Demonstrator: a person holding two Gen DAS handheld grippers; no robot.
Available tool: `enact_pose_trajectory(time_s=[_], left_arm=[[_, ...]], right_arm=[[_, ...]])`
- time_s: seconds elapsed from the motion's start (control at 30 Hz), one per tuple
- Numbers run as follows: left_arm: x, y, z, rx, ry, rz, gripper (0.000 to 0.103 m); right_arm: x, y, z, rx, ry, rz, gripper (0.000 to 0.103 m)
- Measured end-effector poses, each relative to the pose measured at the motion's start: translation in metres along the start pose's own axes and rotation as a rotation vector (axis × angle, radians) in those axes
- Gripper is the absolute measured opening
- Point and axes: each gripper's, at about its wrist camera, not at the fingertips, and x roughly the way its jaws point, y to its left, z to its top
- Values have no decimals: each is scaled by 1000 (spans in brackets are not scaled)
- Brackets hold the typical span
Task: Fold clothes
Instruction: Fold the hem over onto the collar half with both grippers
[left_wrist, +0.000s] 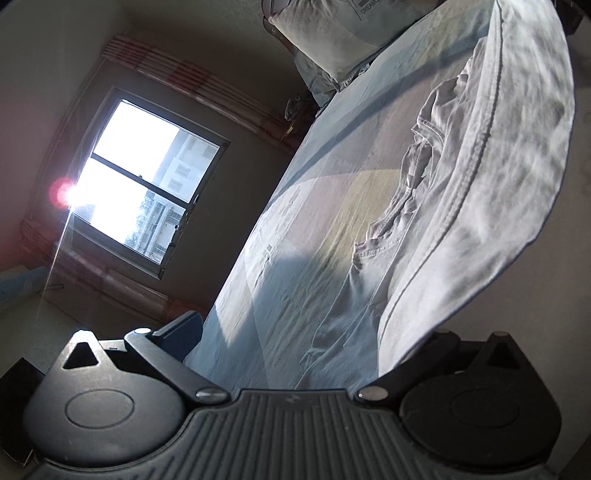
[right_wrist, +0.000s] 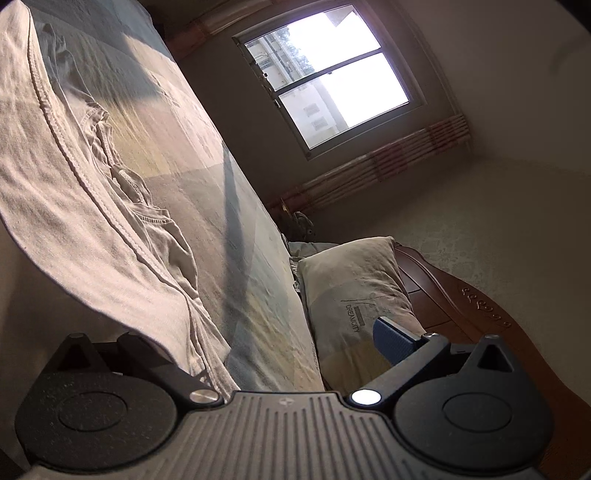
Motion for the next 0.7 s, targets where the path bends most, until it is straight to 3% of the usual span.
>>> enact_pose_trajectory(time_s=[0.13, 0.33, 0.43, 0.57, 0.7], left_arm=[[27, -2, 3, 20, 5, -1, 103], [60, -13, 2, 27, 29, -87, 103], [69, -15, -1, 18, 34, -140, 103], [54, -6, -7, 8, 48, -153, 103], [22, -8, -18, 68, -6, -159, 103]], right_arm=[[27, 1, 5, 5, 16, -4, 103], [57, 12, 7, -2, 41, 23, 103], [72, 25, 3, -14, 83, 95, 103], [75, 18, -3, 45, 121, 188, 103], [54, -1, -9, 105, 97, 303, 103]])
